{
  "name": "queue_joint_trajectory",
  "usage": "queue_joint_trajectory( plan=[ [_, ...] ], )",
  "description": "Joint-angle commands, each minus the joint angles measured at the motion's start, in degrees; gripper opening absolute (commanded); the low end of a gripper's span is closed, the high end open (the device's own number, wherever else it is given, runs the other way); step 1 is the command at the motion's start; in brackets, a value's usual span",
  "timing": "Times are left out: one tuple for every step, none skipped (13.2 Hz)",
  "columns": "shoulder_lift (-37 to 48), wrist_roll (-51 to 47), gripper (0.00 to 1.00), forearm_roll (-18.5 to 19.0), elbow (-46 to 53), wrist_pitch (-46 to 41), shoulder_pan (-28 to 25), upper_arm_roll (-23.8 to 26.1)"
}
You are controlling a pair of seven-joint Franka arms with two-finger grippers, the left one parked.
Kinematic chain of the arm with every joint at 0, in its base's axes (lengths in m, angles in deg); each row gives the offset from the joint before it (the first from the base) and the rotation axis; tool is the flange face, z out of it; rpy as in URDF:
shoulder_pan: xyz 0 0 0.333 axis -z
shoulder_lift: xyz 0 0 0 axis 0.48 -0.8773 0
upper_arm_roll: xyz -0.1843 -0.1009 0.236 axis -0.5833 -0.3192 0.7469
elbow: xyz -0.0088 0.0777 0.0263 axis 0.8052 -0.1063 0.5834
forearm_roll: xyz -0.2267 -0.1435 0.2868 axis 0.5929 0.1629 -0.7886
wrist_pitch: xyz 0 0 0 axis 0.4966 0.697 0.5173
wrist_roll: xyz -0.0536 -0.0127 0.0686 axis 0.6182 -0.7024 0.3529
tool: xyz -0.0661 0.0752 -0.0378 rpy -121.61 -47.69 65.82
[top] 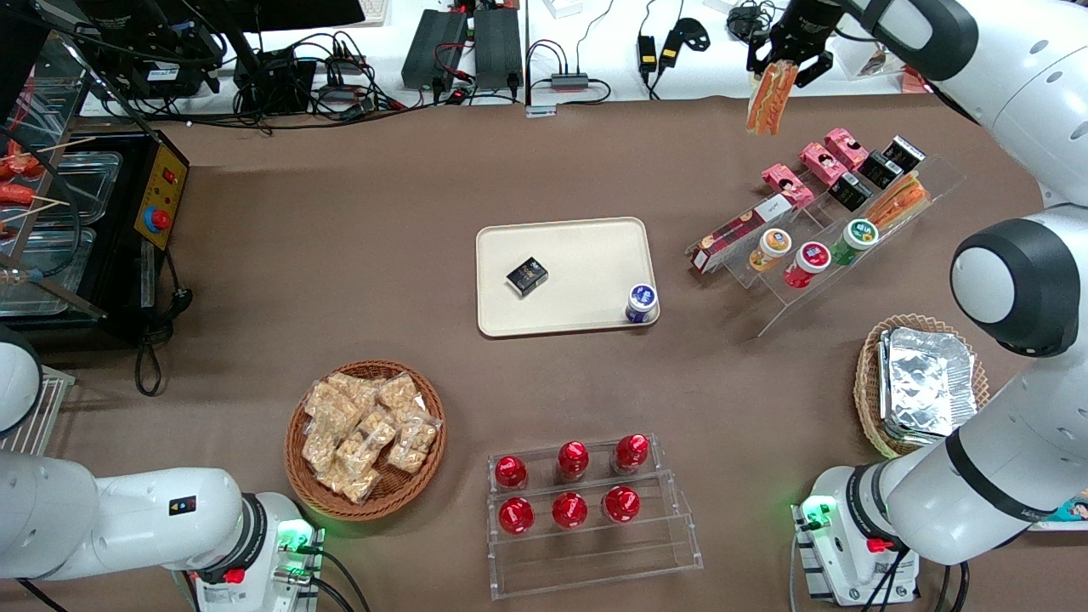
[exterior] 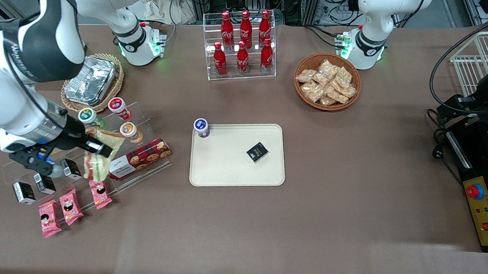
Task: Place sandwich on tray
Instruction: 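Carry the sandwich with the right gripper over to the cream tray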
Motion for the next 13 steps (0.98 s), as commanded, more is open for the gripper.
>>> queue_joint_trajectory(
  plan=[
    [0.4, 16.0, 0.00, 6.3, -0.3, 0.1, -5.0, -0.6],
    [0.3, 16.2, 0.00, 6.3, -0.5, 1.4, -6.1, -0.6],
    [0.2, 16.9, 0.00, 6.3, -0.7, 2.3, -7.5, -0.6],
    [0.1, 17.4, 0.00, 6.3, -0.8, 3.3, -9.3, -0.5],
    [-0.1, 19.0, 0.00, 6.0, -1.1, 4.3, -10.9, -0.5],
    [-0.3, 21.2, 0.00, 6.0, -1.4, 4.4, -13.2, -0.4],
    [-1.4, 21.8, 0.00, 5.4, -1.8, 4.6, -16.4, -0.5],
    [-2.6, 22.3, 0.00, 5.4, -1.9, 5.1, -18.3, -0.5],
    [-3.6, 24.5, 0.00, 3.9, -2.5, 6.3, -19.2, -0.4],
    [-4.9, 30.0, 0.00, -0.4, -3.2, 8.3, -20.2, -0.5],
    [-6.9, 36.3, 0.00, -3.4, -3.3, 10.1, -20.7, -0.5],
    [-8.6, 40.2, 0.00, -4.3, -3.3, 11.8, -21.3, -0.5],
    [-10.2, 41.3, 0.00, -4.2, -3.3, 13.8, -23.9, -0.5]
  ],
)
